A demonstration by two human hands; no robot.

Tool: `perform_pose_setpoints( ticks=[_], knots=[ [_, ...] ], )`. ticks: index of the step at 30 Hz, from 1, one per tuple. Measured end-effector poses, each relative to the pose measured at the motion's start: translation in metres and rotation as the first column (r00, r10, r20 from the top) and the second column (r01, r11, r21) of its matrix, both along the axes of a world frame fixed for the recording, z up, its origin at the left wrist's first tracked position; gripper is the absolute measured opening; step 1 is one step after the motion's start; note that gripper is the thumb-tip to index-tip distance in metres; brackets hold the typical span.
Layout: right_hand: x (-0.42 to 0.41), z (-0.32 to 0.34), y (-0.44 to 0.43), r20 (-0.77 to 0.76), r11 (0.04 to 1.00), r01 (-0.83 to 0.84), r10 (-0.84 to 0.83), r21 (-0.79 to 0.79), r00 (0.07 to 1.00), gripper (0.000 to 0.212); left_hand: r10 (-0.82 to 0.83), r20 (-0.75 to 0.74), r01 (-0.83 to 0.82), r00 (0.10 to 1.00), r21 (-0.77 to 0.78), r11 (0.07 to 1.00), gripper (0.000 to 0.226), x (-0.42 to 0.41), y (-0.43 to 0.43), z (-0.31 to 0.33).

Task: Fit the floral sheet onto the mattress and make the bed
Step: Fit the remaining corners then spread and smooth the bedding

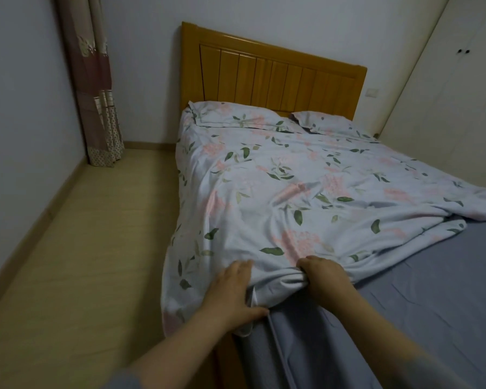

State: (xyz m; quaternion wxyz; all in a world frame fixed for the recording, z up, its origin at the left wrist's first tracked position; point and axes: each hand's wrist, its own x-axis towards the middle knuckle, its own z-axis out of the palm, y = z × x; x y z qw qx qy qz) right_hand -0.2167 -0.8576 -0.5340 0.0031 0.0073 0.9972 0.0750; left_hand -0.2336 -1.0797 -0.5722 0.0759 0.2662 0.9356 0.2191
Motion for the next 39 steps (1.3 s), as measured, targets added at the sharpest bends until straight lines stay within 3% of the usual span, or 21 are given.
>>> perform_pose_setpoints(
  ticks=[3,6,10,12,15,17,21,26,30,33,36,39],
  knots=[
    [0.017,0.006,0.008,-0.013,0.997,0.007,-0.008,-0.072,1.0,0.018,-0.044,-0.085,0.046,0.995,0.024,0.999,0.04,0.006,0.026,0.004],
    [0.039,0.004,0.013,0.015,0.991,-0.011,0.013,-0.133,1.0,0.018,-0.082,-0.081,0.082,0.993,-0.006,0.997,0.017,0.009,0.031,0.006],
    [0.054,0.004,0.007,0.065,0.967,-0.044,0.062,-0.25,0.996,0.038,-0.157,-0.124,0.15,0.98,-0.06,0.987,0.018,0.013,0.021,0.0],
    [0.048,-0.003,0.012,0.077,0.986,-0.046,0.059,-0.159,0.995,0.041,-0.161,-0.136,0.156,0.978,-0.047,0.987,0.02,0.016,0.016,-0.003],
    [0.039,-0.011,0.026,-0.012,0.998,-0.033,0.034,0.057,0.999,0.026,-0.152,-0.119,0.153,0.981,-0.003,0.988,0.034,0.014,0.008,-0.005],
    [0.04,-0.01,0.033,-0.044,0.993,-0.043,0.048,0.11,0.998,0.021,-0.167,-0.118,0.165,0.979,-0.029,0.986,0.04,0.014,0.006,-0.006],
    [0.057,-0.003,0.032,-0.003,0.997,0.01,-0.01,0.071,1.0,0.011,-0.157,-0.133,0.146,0.979,-0.091,0.985,0.021,0.018,0.013,-0.005],
    [0.069,-0.002,0.026,0.065,0.999,0.028,-0.029,0.019,0.997,0.018,-0.138,-0.055,0.133,0.989,-0.082,0.988,0.008,0.023,0.009,-0.01],
    [0.077,-0.009,0.022,0.099,1.0,0.014,-0.015,0.015,0.995,0.028,-0.136,-0.069,0.131,0.988,-0.071,0.989,0.015,0.028,0.005,-0.015],
    [0.089,-0.016,0.026,0.002,0.994,-0.001,0.002,-0.107,1.0,0.043,-0.135,-0.097,0.133,0.986,-0.024,0.991,0.016,0.036,0.002,-0.014],
    [0.098,-0.016,0.026,-0.205,0.986,-0.025,-0.009,-0.163,0.979,0.06,-0.1,-0.165,0.117,0.981,0.098,0.988,0.043,0.043,-0.006,-0.015],
    [0.107,-0.008,0.017,-0.437,0.991,0.023,-0.078,-0.131,0.896,0.041,0.009,-0.273,0.065,0.962,0.261,0.963,0.037,0.047,-0.013,-0.013]
  ],
)
